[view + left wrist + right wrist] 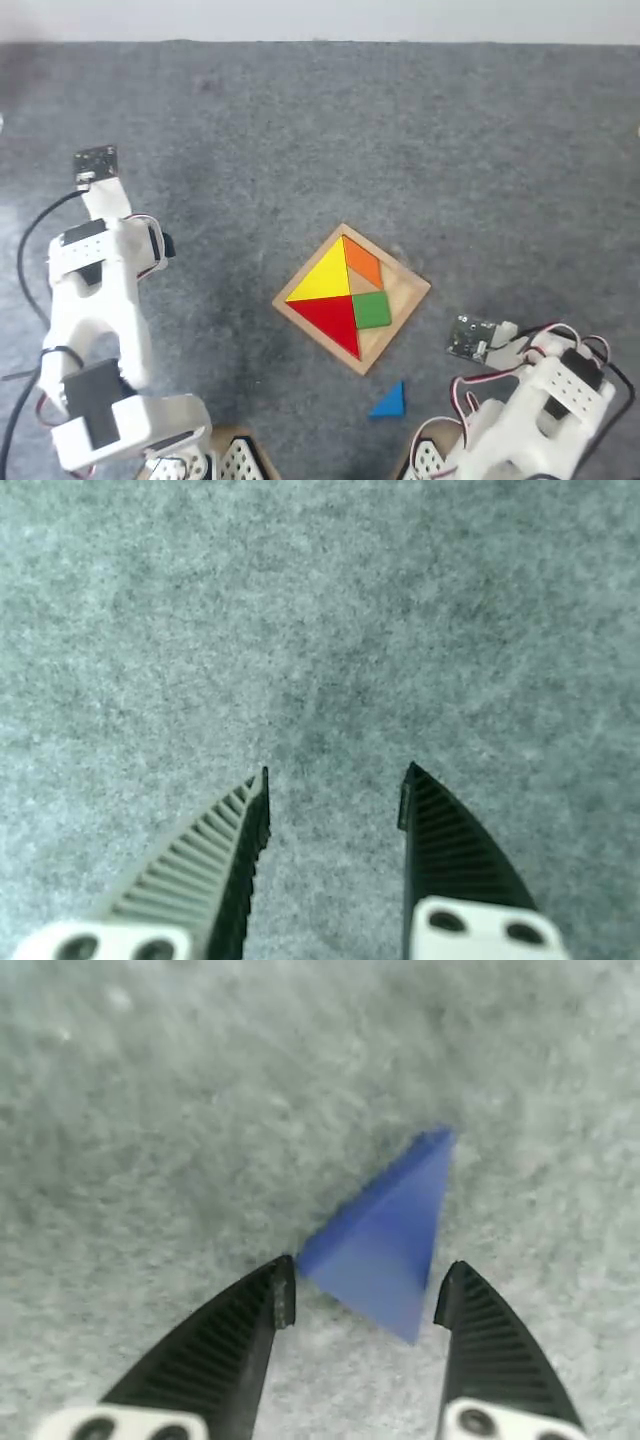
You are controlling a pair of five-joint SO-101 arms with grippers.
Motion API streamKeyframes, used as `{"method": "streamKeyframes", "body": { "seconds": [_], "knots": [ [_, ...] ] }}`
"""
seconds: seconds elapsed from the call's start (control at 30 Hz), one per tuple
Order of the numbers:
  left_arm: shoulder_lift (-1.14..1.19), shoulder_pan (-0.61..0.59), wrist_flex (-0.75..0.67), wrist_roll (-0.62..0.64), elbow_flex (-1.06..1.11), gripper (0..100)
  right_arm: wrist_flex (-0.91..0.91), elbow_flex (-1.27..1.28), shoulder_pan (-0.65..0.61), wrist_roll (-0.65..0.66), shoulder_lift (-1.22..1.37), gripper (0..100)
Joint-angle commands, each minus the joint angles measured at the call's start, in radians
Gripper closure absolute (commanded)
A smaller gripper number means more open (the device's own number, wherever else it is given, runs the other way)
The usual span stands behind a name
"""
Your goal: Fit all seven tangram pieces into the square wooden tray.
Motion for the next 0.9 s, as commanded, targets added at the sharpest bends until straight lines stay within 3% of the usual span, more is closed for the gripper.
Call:
{"method": "streamKeyframes", "body": {
  "seconds": [0.0,0.2,0.43,0.67,0.87],
  "knots": [
    [-0.032,0.005,-0.005,0.009,-0.005,79,-0.018,0.014,-0.054,-0.018,-0.012,76.0],
    [-0.040,0.005,-0.011,0.009,0.010,79,-0.019,0.015,-0.140,-0.143,-0.012,76.8],
    [-0.040,0.005,-0.011,0.009,0.010,79,-0.018,0.017,-0.139,-0.144,-0.012,96.0],
    [-0.040,0.005,-0.011,0.009,0.010,79,-0.018,0.006,-0.139,-0.157,-0.021,94.1],
    [-0.038,0.008,-0.012,0.009,0.012,79,-0.016,-0.135,-0.143,-0.373,-0.021,94.1]
  ]
}}
